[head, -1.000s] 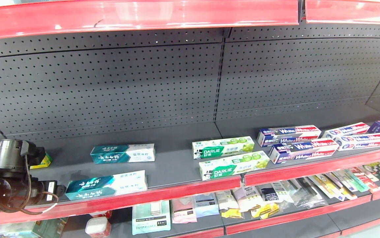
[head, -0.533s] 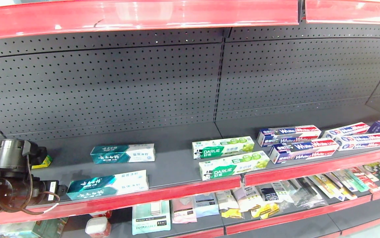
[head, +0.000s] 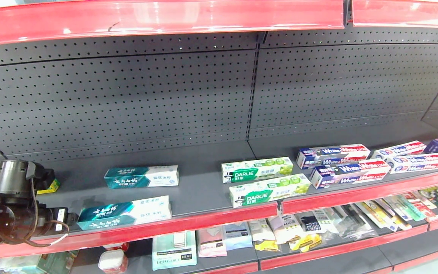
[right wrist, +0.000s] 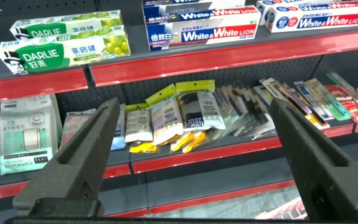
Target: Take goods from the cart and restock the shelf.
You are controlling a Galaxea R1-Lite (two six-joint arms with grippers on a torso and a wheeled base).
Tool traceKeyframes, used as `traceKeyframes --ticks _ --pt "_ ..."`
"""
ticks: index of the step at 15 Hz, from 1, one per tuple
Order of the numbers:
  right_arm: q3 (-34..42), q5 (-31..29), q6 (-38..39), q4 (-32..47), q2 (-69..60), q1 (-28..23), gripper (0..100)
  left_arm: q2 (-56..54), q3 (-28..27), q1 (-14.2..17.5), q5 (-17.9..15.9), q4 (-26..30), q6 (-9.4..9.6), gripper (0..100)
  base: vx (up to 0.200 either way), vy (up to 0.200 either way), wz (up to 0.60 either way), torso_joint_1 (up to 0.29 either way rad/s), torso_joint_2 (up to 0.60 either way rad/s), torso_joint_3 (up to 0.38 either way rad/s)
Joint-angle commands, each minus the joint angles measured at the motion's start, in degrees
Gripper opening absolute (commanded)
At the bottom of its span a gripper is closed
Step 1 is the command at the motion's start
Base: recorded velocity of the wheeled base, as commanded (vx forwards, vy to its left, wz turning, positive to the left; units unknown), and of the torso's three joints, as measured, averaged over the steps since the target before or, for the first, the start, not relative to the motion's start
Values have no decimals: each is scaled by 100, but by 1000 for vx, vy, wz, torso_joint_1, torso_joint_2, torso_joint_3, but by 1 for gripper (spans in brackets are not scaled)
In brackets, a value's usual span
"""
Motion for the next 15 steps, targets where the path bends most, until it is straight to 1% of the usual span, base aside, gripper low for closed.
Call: traceKeyframes --ticks 1,7,11,15 --pt "0 2 -1 0 9 0 100 -9 -2 2 8 -3 -1 100 0 0 0 0 0 0" --pt "0 2 -1 0 9 0 100 0 -28 -7 8 -3 -1 100 0 0 0 0 0 0" --pt "0 2 -1 0 9 0 100 0 -28 -130 8 -3 -18 100 0 0 0 0 0 0" --pt "0 2 -1 0 9 0 100 0 -28 -157 8 -3 -18 100 0 0 0 0 0 0"
